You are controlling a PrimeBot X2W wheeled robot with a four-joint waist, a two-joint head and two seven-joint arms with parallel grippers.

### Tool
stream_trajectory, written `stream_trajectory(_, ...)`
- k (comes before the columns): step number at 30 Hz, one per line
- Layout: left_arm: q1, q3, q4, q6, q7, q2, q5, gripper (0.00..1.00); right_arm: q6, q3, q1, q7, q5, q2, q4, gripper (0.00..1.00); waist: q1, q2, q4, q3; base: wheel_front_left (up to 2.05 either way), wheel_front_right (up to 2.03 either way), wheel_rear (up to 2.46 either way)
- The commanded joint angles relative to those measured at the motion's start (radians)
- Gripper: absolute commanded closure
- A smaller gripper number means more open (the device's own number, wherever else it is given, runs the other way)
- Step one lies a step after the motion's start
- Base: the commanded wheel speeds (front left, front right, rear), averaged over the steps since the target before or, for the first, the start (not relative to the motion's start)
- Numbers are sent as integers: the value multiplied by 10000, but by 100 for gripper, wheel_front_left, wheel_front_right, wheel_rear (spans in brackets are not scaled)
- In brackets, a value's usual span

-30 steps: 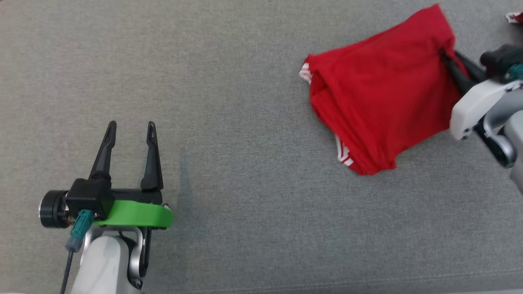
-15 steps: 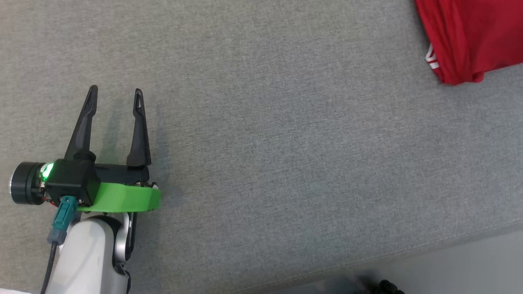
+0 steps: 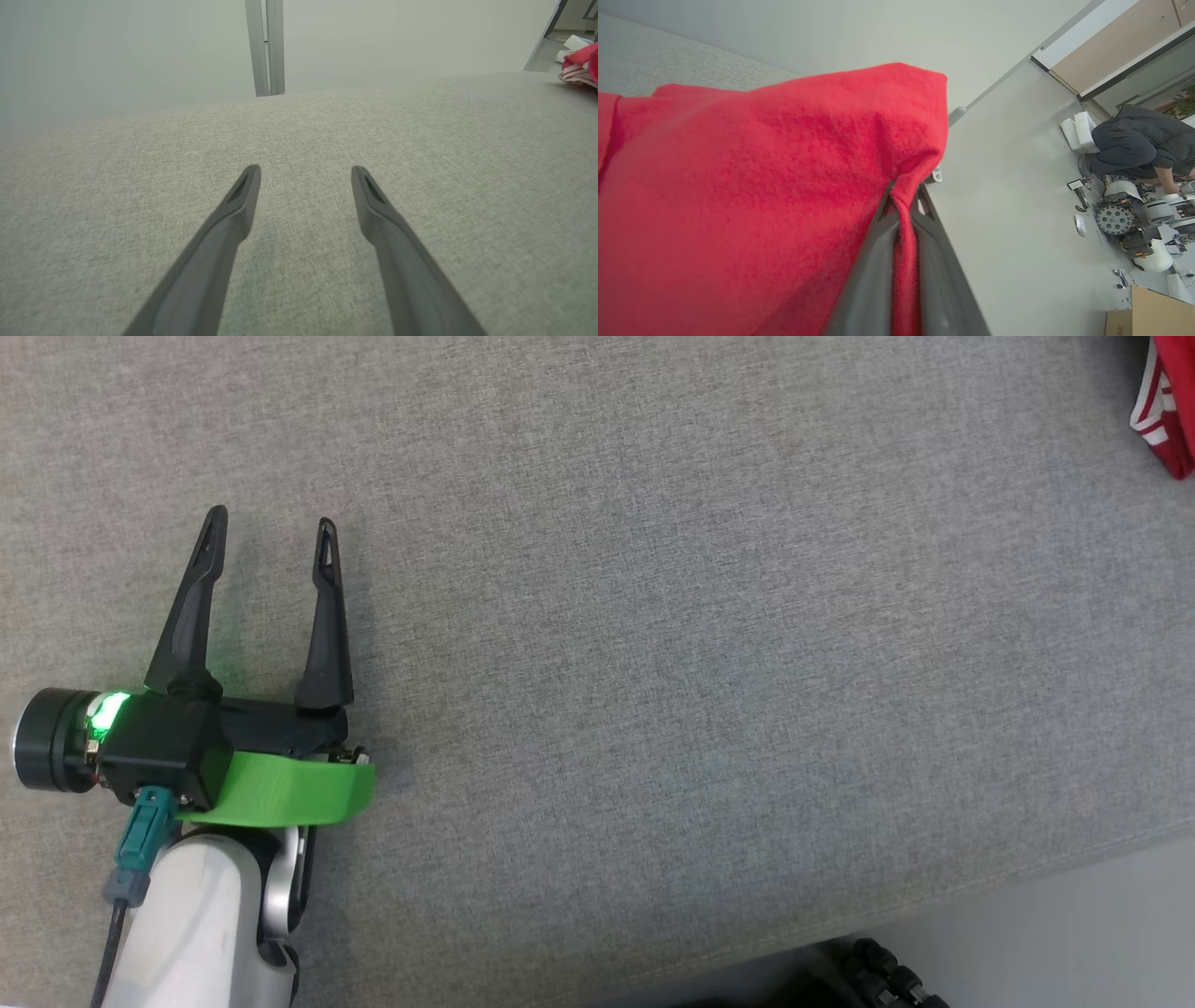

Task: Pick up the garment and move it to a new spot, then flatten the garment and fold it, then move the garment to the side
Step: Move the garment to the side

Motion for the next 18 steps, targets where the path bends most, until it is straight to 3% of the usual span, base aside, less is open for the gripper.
stream_trajectory(1, -108, 11, 0, 73, -36, 65, -8, 0, -18, 45, -192, -202, -123, 109, 348, 0, -1, 0, 89, 77, 0, 0, 0)
stream_trajectory(8, -35, 134, 311, 157, -230, 90, -158, 0, -17, 32, -518, -1192, -89, 805, 1397, 0, -1, 0, 134, -94, 0, 0, 0)
stream_trajectory(18, 455, 323, 1152, 257, -650, -9, -500, 0, -17, 115, 11, -2287, -116, 1898, 797, 0, -1, 0, 175, -1401, 0, 0, 0)
